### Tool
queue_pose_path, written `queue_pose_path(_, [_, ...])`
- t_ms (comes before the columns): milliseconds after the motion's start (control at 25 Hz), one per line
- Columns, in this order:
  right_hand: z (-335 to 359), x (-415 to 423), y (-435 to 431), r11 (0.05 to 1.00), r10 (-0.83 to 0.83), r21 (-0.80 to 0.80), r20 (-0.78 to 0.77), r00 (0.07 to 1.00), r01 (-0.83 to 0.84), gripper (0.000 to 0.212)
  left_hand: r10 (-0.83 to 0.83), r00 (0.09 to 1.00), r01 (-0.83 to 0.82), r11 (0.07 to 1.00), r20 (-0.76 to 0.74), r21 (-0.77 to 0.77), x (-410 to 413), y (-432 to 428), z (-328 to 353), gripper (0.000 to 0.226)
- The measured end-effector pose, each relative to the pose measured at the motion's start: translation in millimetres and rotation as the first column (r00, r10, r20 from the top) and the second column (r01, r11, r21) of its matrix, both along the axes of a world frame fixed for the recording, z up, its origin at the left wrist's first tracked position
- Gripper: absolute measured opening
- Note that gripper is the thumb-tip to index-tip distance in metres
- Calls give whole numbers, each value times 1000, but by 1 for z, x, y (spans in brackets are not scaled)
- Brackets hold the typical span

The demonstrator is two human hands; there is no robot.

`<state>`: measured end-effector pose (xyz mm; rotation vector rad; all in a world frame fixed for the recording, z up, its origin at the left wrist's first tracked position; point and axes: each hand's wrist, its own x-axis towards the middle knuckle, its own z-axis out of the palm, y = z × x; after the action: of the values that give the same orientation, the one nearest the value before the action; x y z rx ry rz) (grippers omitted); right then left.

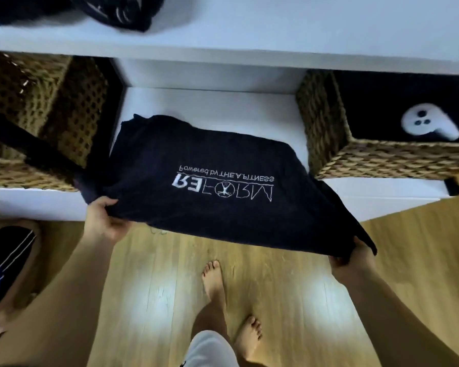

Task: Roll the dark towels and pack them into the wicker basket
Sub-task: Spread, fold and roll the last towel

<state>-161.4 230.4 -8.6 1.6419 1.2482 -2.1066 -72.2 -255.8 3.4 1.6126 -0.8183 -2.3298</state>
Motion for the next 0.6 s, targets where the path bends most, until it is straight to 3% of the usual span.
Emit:
queue_pose_path(160, [29,22,21,1000,-11,-5,12,1000,11,29,-14,996,17,999,90,-32,10,7,-2,23])
queue_pose_path(280, [42,21,48,998,-56,8,-68,996,57,35,23,999,-22,999,44,-24,16,19,0,18])
queue_pose_path(360, [57,16,67,996,-93,5,-95,991,93,47,51,999,-51,998,17,-34,28,30,18,26])
queue_pose_path(440, [81,6,81,993,-120,-31,-176,977,116,42,93,994,-97,992,-59,-79,36,41,55,30])
queue_pose_path(600, [168,-18,103,992,-118,-91,-445,888,86,20,158,954,-198,970,-256,-138,28,64,156,15])
